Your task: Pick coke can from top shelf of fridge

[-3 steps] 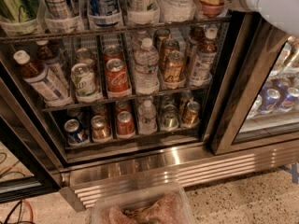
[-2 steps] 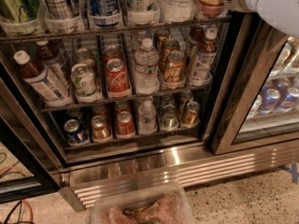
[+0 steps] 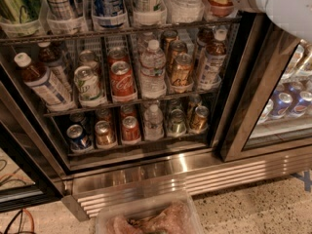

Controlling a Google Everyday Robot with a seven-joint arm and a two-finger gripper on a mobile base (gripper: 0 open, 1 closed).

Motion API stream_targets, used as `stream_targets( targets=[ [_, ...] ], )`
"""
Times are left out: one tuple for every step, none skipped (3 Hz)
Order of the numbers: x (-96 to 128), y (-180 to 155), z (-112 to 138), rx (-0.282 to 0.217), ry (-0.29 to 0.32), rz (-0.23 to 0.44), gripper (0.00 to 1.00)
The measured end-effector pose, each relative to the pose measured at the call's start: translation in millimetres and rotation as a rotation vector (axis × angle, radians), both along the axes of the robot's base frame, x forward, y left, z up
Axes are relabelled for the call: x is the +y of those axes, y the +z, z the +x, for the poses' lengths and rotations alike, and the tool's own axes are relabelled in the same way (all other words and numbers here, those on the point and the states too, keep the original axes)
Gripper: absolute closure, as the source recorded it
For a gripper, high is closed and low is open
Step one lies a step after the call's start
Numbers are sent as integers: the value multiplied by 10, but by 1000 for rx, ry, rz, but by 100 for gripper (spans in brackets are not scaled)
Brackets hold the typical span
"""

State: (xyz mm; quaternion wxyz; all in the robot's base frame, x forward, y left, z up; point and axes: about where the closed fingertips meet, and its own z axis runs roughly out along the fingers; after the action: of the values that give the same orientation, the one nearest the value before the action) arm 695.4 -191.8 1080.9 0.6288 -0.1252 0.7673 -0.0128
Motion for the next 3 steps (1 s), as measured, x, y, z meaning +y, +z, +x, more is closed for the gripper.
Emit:
stream_targets(
  targets=[
    [9, 7, 9, -5, -2, 5, 42],
    [-1, 17, 21, -13, -6, 11, 40],
    [19, 17, 20, -13, -6, 11, 59]
  ],
)
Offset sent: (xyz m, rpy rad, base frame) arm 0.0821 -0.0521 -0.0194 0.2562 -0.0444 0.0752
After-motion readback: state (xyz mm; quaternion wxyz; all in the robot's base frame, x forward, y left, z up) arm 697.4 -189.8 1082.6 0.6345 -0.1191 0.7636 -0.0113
